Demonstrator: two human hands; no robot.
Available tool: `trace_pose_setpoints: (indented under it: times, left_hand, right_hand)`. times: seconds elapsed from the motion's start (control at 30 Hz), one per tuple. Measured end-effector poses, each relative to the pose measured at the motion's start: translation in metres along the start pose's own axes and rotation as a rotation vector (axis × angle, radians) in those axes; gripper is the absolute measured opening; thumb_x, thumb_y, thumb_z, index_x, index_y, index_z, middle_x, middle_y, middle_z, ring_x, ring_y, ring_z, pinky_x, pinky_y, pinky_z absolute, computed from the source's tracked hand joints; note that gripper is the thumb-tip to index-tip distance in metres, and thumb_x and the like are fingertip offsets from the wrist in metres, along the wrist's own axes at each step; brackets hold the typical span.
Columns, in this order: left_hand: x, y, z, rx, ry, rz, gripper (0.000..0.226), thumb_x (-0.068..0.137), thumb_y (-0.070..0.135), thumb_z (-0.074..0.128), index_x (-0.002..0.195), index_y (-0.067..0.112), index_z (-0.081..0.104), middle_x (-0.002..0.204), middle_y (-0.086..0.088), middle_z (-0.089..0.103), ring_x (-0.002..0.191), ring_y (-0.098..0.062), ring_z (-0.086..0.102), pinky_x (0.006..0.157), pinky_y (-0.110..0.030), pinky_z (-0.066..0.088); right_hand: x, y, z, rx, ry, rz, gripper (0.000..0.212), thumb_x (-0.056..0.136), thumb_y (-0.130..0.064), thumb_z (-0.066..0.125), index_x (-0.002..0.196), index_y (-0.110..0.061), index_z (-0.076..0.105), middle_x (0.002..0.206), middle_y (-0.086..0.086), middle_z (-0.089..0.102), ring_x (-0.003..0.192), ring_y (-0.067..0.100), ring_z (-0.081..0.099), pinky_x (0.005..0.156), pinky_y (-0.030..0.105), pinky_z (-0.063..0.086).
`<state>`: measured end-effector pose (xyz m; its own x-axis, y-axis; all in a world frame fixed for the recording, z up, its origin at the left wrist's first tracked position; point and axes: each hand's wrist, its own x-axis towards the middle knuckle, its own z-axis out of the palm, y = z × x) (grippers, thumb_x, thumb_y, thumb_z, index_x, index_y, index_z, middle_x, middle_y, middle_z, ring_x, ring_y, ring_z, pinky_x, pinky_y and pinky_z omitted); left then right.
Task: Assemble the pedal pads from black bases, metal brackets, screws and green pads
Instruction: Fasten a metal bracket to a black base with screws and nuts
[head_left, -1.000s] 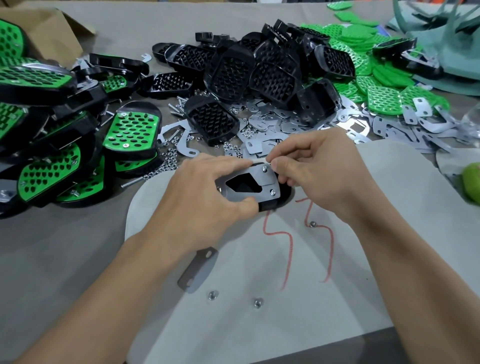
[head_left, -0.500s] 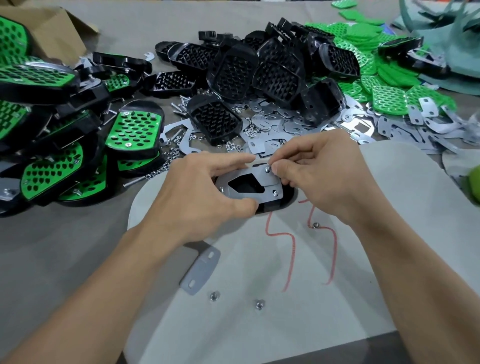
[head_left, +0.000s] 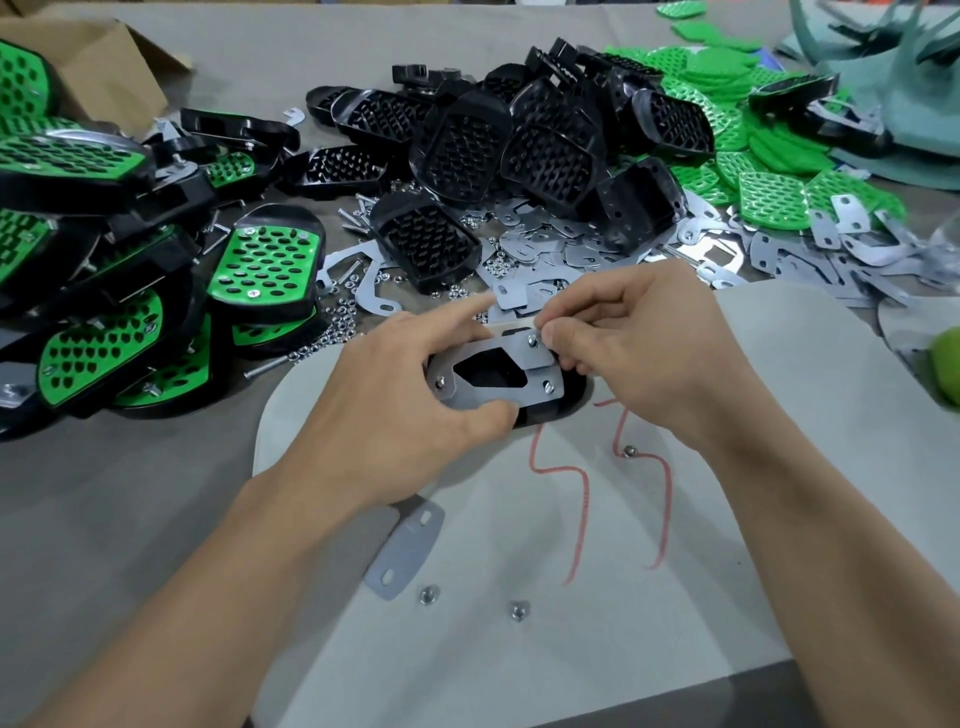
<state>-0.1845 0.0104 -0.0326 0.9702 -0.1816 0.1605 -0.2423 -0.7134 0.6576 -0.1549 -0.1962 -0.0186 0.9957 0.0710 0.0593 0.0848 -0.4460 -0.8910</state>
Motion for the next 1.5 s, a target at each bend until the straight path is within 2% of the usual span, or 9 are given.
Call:
trace_pose_setpoints:
  times: [0.13, 0.27, 0.43, 0.53, 0.73, 0.9, 1.13, 1.27, 1.5]
  left_hand:
    - [0.003, 0.000, -0.006, -0.164, -0.018, -0.047, 0.085, 0.060, 0.050, 0.074, 0.139, 0.056, 0.043, 0.114, 0.040, 0.065, 0.103, 0.007, 0.062, 0.084, -0.009, 0.045]
    - [0.001, 0.000, -0.014, -0.273, 0.234, -0.014, 0.064, 0.062, 0.013, 0.065, 0.120, 0.036, 0.054, 0.099, 0.020, 0.072, 0.092, -0.010, 0.061, 0.085, -0.028, 0.045]
    - [-0.011, 0.016, 0.002, 0.216, 0.285, 0.326, 0.021, 0.066, 0.036, 0.074, 0.085, 0.027, 0.072, 0.085, 0.013, 0.059, 0.084, -0.016, 0.050, 0.079, -0.033, 0.037]
    - [-0.009, 0.013, 0.010, 0.338, 0.247, 0.353, 0.042, 0.061, 0.063, 0.079, 0.081, 0.026, 0.076, 0.089, 0.009, 0.061, 0.084, -0.018, 0.050, 0.079, -0.032, 0.029]
    - [-0.010, 0.014, 0.016, 0.153, 0.176, 0.311, 0.034, 0.059, 0.031, 0.096, 0.072, 0.016, 0.069, 0.088, 0.007, 0.059, 0.082, -0.016, 0.043, 0.073, -0.029, 0.034]
    - [-0.011, 0.015, 0.017, 0.104, 0.144, 0.296, 0.035, 0.059, 0.022, 0.096, 0.071, 0.012, 0.065, 0.088, 0.008, 0.057, 0.084, -0.012, 0.041, 0.073, -0.022, 0.031]
    - [-0.013, 0.013, 0.017, 0.190, 0.239, 0.321, 0.030, 0.061, 0.039, 0.087, 0.075, 0.018, 0.072, 0.102, 0.004, 0.062, 0.095, -0.018, 0.049, 0.083, -0.031, 0.037]
    - [-0.015, 0.015, 0.015, 0.225, 0.238, 0.293, 0.043, 0.056, 0.037, 0.094, 0.085, 0.020, 0.067, 0.121, 0.003, 0.059, 0.111, -0.017, 0.048, 0.089, -0.029, 0.037]
    - [-0.015, 0.017, 0.014, 0.170, 0.176, 0.214, 0.062, 0.058, 0.038, 0.092, 0.111, 0.028, 0.061, 0.112, 0.016, 0.059, 0.108, -0.008, 0.048, 0.090, -0.018, 0.030]
  right_hand:
    - [-0.002, -0.002, 0.000, -0.006, 0.057, -0.023, 0.017, 0.079, -0.008, 0.076, 0.075, -0.024, 0.078, 0.065, -0.004, 0.073, 0.061, 0.013, 0.070, 0.068, 0.037, 0.063]
    - [-0.004, -0.003, -0.003, 0.025, 0.123, -0.098, 0.020, 0.079, -0.004, 0.076, 0.075, -0.023, 0.078, 0.066, -0.010, 0.072, 0.060, 0.005, 0.068, 0.066, 0.021, 0.058]
    - [-0.004, -0.002, 0.003, -0.021, 0.099, -0.088, 0.018, 0.080, -0.007, 0.076, 0.075, -0.024, 0.077, 0.069, -0.011, 0.073, 0.066, 0.006, 0.069, 0.072, 0.031, 0.061]
    - [-0.004, -0.002, 0.006, -0.051, 0.102, -0.059, 0.018, 0.080, -0.008, 0.077, 0.074, -0.026, 0.076, 0.067, -0.013, 0.072, 0.064, 0.004, 0.068, 0.070, 0.034, 0.061]
    - [-0.004, -0.005, 0.007, -0.047, 0.080, -0.003, 0.016, 0.079, -0.011, 0.078, 0.073, -0.027, 0.077, 0.066, -0.011, 0.071, 0.061, 0.006, 0.068, 0.067, 0.035, 0.060]
    - [-0.005, -0.005, 0.008, -0.055, 0.101, 0.042, 0.014, 0.078, -0.018, 0.080, 0.074, -0.031, 0.077, 0.067, -0.011, 0.072, 0.064, 0.008, 0.069, 0.075, 0.043, 0.062]
    - [-0.004, -0.005, 0.007, -0.049, 0.092, 0.050, 0.016, 0.079, -0.015, 0.080, 0.073, -0.030, 0.077, 0.067, -0.010, 0.073, 0.064, 0.010, 0.070, 0.076, 0.042, 0.062]
    - [-0.004, -0.004, 0.005, -0.045, 0.073, 0.038, 0.016, 0.080, -0.014, 0.079, 0.074, -0.029, 0.078, 0.068, -0.008, 0.073, 0.064, 0.014, 0.071, 0.076, 0.044, 0.062]
    - [-0.003, -0.005, 0.002, -0.009, 0.042, 0.014, 0.018, 0.082, -0.006, 0.076, 0.074, -0.022, 0.078, 0.066, -0.001, 0.073, 0.060, 0.022, 0.072, 0.072, 0.045, 0.063]
